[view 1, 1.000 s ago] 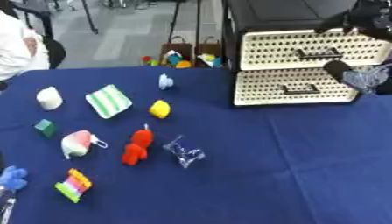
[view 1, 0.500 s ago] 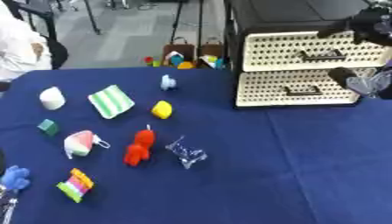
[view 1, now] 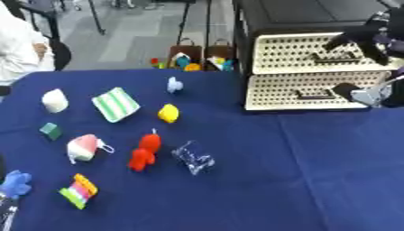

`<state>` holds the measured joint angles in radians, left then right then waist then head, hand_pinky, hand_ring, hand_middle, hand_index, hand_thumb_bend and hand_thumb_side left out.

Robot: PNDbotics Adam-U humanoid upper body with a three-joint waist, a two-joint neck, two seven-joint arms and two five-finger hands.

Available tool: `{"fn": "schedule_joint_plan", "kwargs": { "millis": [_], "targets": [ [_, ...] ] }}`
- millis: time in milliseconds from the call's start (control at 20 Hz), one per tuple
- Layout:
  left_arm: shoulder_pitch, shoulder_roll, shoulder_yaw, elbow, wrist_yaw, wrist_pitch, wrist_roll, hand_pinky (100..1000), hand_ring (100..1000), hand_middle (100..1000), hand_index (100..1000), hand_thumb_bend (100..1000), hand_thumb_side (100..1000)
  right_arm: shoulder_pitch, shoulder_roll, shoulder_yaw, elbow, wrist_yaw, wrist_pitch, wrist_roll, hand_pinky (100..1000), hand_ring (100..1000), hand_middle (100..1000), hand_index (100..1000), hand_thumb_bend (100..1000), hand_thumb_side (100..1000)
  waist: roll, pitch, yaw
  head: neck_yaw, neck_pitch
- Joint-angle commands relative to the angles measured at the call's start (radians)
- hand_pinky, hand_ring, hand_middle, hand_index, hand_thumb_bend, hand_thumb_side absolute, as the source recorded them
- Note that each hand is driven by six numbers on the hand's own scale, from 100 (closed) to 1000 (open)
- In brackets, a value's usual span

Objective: Pick up objects from table and place into drawer.

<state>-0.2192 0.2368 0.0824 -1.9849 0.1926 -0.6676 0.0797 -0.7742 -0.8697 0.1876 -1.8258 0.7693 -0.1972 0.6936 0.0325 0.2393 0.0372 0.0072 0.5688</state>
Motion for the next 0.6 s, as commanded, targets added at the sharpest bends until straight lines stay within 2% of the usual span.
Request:
{"fn": "schedule_joint_plan", "kwargs": {
  "millis": [50,600],
  "targets": [
    [-0.013,0.010,-0.003,-0.015,0.001,0.002,-0.002,633,799,749,893,165,854,-0.018,-0.013,-0.011,0.015,0.046,0.010,-0.030,400,572,776,896,338,651,-0.002,-0.013,0.002,-0.004,-0.013],
    [-0.015,0.005,-0.005,-0.015,0.000,0.001,-0.004,633,799,749,893,156,861,-0.015,0.016,0.004,0.074,0.215,0.039,-0.133,385,565,748,880,316,659,0.003,-0.005,0.008,-0.030,-0.019]
  ]
}}
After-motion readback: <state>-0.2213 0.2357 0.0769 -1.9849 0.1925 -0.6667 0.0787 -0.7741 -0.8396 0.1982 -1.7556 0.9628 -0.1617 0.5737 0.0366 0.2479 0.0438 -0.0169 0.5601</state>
